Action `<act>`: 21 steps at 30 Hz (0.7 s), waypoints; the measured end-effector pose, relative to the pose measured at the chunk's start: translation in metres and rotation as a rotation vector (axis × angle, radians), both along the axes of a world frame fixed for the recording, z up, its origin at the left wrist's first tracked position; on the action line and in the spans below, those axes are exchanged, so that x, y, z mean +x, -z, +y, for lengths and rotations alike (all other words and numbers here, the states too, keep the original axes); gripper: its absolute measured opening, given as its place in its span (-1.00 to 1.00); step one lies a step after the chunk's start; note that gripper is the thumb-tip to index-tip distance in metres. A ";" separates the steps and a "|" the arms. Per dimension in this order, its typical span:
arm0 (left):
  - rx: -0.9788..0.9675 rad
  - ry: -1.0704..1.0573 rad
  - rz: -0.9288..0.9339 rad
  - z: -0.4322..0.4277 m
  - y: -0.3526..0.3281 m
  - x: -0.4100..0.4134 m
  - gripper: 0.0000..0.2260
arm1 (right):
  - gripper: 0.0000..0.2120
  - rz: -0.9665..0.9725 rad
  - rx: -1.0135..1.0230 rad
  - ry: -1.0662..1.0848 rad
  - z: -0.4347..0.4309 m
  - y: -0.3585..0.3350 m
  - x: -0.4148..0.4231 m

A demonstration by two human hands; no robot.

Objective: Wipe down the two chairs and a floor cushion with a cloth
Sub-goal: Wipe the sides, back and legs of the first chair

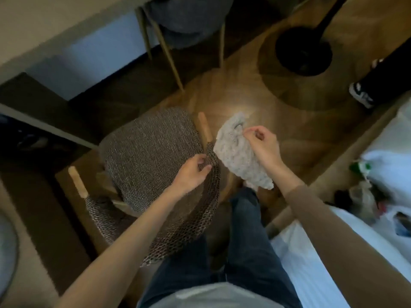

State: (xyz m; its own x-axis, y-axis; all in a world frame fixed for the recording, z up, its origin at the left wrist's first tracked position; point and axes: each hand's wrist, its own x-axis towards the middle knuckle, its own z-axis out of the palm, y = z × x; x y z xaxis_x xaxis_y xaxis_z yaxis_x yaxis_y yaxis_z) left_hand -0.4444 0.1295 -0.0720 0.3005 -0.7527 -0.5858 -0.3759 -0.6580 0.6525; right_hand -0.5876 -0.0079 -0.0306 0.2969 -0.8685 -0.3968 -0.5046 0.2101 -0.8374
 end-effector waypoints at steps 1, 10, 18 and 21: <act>0.001 -0.056 -0.019 -0.006 0.004 0.004 -0.56 | -0.90 -0.004 0.007 -0.056 -0.016 0.007 0.012; 0.099 -0.680 -0.117 -0.063 0.011 -0.039 -0.54 | -0.91 -0.029 0.012 -0.719 -0.135 0.029 0.079; 0.174 -1.028 -0.207 -0.112 0.008 -0.112 -0.54 | -0.86 0.110 -0.132 -1.210 -0.176 0.030 0.108; 0.201 -1.104 -0.263 -0.124 0.022 -0.124 -0.54 | -0.82 0.098 -0.213 -1.345 -0.183 0.043 0.118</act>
